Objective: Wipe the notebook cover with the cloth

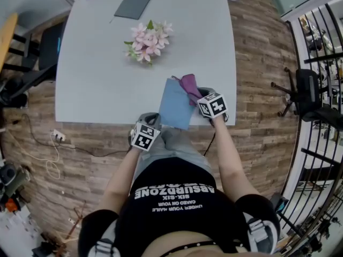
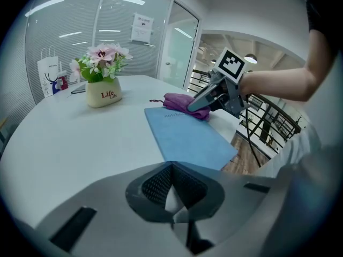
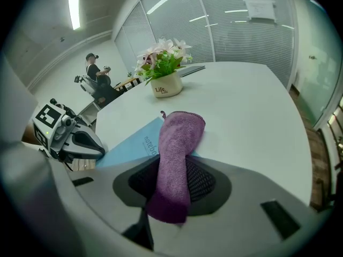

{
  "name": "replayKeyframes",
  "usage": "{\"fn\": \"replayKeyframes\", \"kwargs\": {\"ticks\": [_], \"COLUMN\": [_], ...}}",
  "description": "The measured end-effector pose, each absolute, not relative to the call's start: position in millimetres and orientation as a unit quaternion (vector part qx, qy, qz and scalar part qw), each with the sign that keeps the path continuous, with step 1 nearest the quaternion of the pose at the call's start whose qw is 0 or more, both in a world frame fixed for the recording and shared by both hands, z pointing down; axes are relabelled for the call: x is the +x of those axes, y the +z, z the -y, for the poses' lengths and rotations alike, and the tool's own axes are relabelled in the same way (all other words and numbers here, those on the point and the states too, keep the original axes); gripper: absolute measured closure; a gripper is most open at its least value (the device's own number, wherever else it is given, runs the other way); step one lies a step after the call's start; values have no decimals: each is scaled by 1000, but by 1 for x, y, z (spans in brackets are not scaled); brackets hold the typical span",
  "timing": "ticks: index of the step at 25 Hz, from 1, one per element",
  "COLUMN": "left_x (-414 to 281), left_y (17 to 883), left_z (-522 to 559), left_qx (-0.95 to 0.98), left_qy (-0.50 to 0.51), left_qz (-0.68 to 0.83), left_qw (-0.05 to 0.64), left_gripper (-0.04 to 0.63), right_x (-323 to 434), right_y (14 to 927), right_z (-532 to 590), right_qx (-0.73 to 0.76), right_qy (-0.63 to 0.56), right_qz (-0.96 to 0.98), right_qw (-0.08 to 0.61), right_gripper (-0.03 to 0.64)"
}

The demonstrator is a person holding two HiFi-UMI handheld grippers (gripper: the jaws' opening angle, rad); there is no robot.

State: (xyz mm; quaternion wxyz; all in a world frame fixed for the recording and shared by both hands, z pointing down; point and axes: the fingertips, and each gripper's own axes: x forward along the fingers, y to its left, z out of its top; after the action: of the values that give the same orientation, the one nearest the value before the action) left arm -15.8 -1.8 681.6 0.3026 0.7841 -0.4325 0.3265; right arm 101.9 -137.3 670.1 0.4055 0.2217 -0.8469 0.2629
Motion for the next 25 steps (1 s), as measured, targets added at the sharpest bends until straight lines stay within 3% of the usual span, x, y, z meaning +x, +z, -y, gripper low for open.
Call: {"fn": "replayKeyframes", "kwargs": {"ticks": [17, 25], "left_x": [-15, -15], "left_y": [682, 684], "left_z": [3, 3], "left_qx": [800, 811], "left_qy": [328, 337], "left_qz": [386, 357], "left_qw": [322, 319], "left_gripper": [580, 580], "right_x": [128, 123], "right_y": [674, 669], "right_z": [137, 133], "right_qx": [331, 391], "right_qy": [304, 254], "right_qz": [813, 792], "right_qw": [369, 394], "right_gripper": [471, 474]}}
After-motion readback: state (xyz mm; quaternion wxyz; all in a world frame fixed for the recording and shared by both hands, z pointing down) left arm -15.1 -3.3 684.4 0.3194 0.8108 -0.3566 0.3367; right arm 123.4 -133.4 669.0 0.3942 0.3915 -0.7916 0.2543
